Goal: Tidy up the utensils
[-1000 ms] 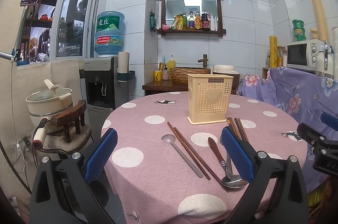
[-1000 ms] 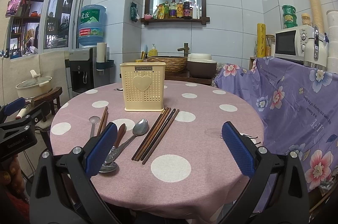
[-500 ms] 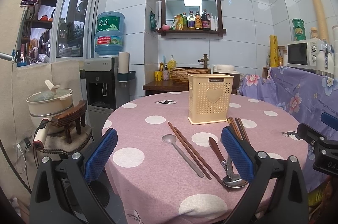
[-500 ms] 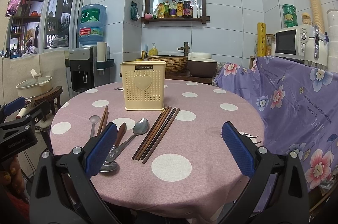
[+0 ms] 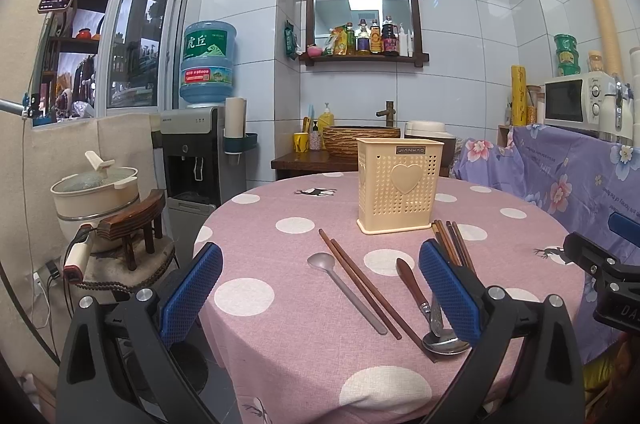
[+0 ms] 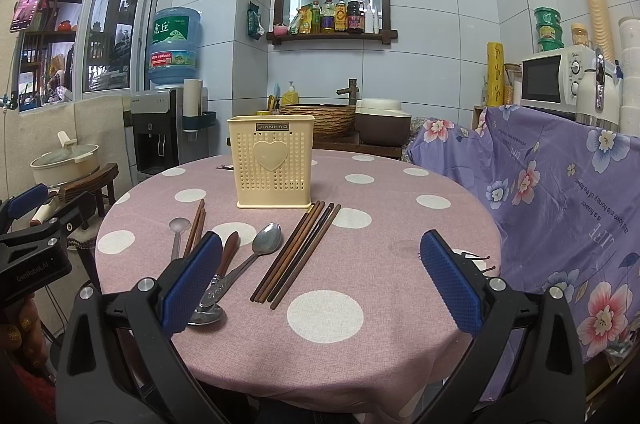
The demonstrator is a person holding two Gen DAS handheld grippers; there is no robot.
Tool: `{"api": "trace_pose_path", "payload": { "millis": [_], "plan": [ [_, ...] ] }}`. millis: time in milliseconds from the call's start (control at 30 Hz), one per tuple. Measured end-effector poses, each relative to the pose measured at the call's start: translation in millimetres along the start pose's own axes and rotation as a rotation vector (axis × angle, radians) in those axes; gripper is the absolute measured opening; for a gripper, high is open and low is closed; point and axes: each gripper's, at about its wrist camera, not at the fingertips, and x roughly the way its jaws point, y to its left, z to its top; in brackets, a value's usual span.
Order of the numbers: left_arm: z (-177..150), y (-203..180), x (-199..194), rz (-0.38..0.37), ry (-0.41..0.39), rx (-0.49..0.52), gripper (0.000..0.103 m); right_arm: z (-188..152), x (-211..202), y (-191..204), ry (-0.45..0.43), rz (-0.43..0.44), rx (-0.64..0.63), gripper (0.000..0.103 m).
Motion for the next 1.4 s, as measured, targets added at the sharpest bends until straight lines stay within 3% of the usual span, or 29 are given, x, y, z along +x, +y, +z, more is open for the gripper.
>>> {"api": "trace_pose_path", "payload": {
  "millis": [567,733,933,1167,1400],
  "plan": [
    [-6.1,4.7,7.3,0.008,0.026,0.006,0.098,-8.1,7.8,-1.7,0.016,-0.008,0.007,0.098],
    [-6.6,3.9,19.6,0.011,0.090,0.022,0.098,-9.1,17.2,-6.8,0.050,-0.029,0.007,0.098],
    [-13.3,6.8,52.2,0.020,0.240,0.045,0.098,-11.5,50.3,-22.0,0.169,-0.069,0.010,0.098],
    [-3.6,9.3,83.3,0.016,0.297,0.073,0.098,-11.0,104.8,-33.8,0.329,-0.069,0.006,0.098],
    [3.3,16.8,114.6,0.007,0.373,0.020,0.098,-7.9,155.3,-21.5,0.465,-0.056,0.015,0.098]
  ]
}}
